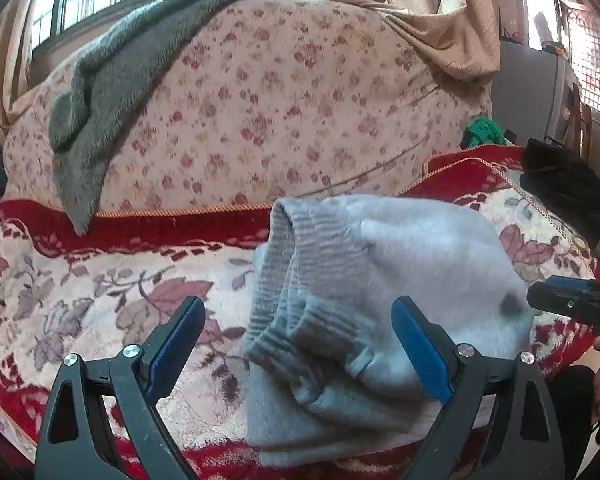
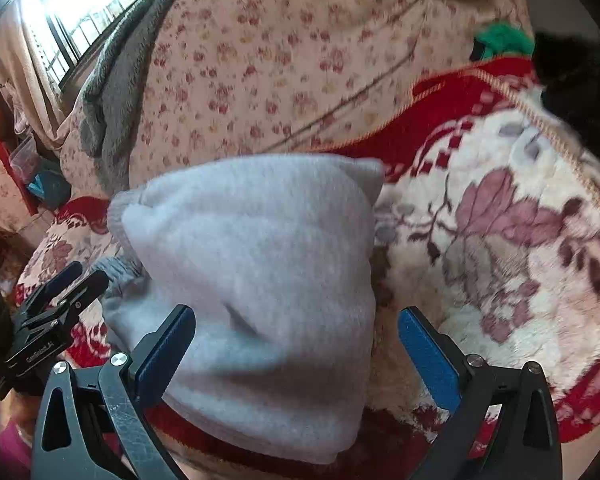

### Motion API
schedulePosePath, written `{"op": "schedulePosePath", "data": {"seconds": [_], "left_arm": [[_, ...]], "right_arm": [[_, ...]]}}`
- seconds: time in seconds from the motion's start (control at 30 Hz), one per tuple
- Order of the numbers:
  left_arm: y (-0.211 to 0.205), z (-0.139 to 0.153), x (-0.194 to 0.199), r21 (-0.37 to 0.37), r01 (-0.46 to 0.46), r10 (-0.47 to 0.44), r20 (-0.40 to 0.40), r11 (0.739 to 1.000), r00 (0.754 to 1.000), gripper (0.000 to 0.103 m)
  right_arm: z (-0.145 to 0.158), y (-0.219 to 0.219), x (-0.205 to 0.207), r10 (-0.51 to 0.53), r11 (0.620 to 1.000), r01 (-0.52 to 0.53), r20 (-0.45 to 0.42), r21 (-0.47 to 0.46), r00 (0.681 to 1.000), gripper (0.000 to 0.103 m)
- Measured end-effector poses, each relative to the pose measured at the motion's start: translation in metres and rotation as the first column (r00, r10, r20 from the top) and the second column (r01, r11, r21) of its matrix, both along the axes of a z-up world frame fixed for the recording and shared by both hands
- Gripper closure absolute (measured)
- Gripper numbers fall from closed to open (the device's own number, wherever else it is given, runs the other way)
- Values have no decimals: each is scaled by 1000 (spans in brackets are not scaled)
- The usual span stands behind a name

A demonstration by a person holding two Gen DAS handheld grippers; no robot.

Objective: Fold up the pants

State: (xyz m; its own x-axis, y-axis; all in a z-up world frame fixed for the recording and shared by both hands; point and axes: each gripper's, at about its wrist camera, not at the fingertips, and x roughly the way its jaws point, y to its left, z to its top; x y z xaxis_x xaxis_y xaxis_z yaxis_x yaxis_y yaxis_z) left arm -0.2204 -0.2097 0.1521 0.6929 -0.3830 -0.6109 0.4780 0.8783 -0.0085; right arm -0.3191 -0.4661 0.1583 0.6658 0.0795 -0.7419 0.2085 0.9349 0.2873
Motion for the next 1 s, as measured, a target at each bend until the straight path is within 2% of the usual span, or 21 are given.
{"op": "schedulePosePath", "data": {"seconds": [0.2,0.47,1.0], "left_arm": [[-8,11,-15,13,-6,6,44,1000,999,9],[-10,19,-27,-3,-16,16,63,1000,998,9],[-10,20,-33,-1,-14,14,64,1000,998,9]], "right_arm": [[18,25,0,-35,999,38,96,-35,995,0],[22,50,2,-13,996,23,111,-88,994,0],[22,56,-8,-24,995,35,111,-98,994,0]]}}
